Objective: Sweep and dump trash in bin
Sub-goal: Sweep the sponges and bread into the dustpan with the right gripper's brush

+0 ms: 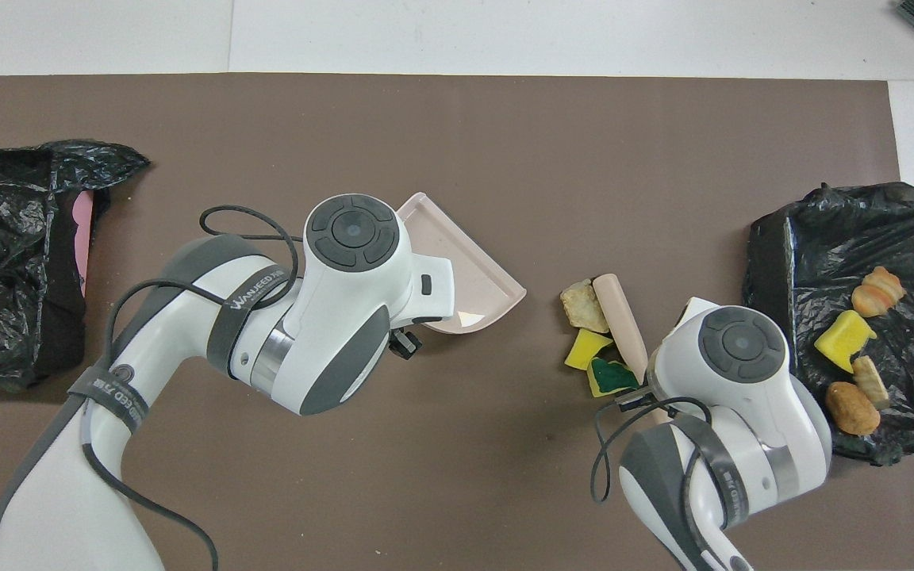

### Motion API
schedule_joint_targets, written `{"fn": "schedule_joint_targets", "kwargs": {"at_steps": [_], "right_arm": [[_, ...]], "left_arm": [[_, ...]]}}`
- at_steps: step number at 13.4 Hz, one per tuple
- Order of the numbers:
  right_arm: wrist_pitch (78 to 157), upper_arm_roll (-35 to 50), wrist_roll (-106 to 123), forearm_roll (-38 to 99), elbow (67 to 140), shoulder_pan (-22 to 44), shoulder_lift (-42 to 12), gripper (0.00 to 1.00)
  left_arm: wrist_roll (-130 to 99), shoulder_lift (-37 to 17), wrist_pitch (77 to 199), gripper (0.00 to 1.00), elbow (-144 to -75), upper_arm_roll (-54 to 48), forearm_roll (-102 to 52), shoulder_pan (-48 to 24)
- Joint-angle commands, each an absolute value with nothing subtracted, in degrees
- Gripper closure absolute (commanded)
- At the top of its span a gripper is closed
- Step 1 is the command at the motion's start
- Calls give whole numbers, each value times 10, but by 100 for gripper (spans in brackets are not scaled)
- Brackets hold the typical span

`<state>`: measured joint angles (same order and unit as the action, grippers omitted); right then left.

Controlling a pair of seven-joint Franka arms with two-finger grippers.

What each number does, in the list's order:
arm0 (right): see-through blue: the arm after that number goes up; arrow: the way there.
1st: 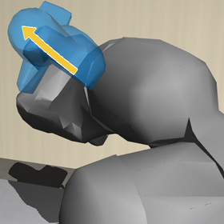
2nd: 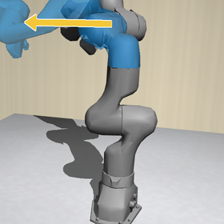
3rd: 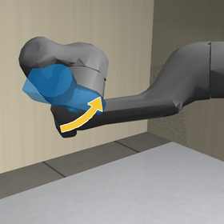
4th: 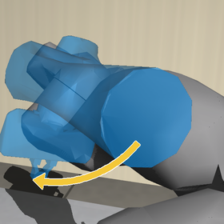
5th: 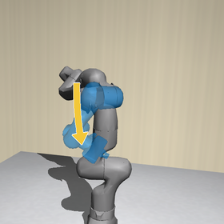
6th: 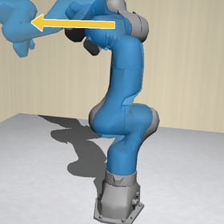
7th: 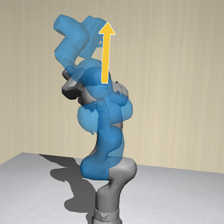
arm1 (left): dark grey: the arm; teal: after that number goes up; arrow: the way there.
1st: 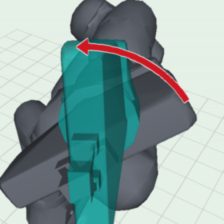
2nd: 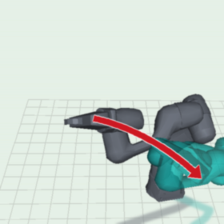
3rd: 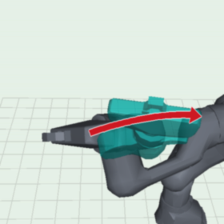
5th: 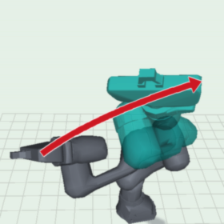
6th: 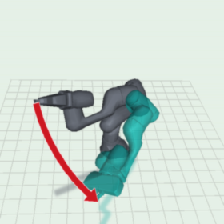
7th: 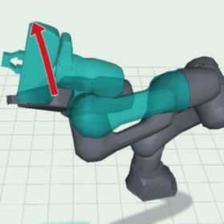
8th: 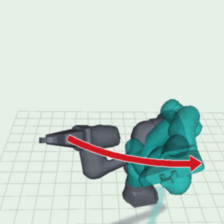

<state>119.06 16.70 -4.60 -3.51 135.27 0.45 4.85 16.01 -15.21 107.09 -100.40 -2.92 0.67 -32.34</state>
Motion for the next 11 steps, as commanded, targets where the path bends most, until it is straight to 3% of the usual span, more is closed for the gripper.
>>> {"fn": "schedule_joint_targets", "kwargs": {"at_steps": [1,4,7,11], "right_arm": [[1130,160,-78,-24,1305,-23,64,100],[1064,161,-62,-32,1297,-75,102,100],[1098,163,-66,-36,1392,-76,175,100],[1133,167,-111,-26,1420,-48,150,100]], "left_arm": [[283,-126,1057,100,-1034,-31,60,-323],[344,-110,1060,100,-1062,-31,76,-324],[449,-91,1079,100,-1105,-31,94,-319],[505,-74,1143,100,-1154,-31,93,-318]]}}
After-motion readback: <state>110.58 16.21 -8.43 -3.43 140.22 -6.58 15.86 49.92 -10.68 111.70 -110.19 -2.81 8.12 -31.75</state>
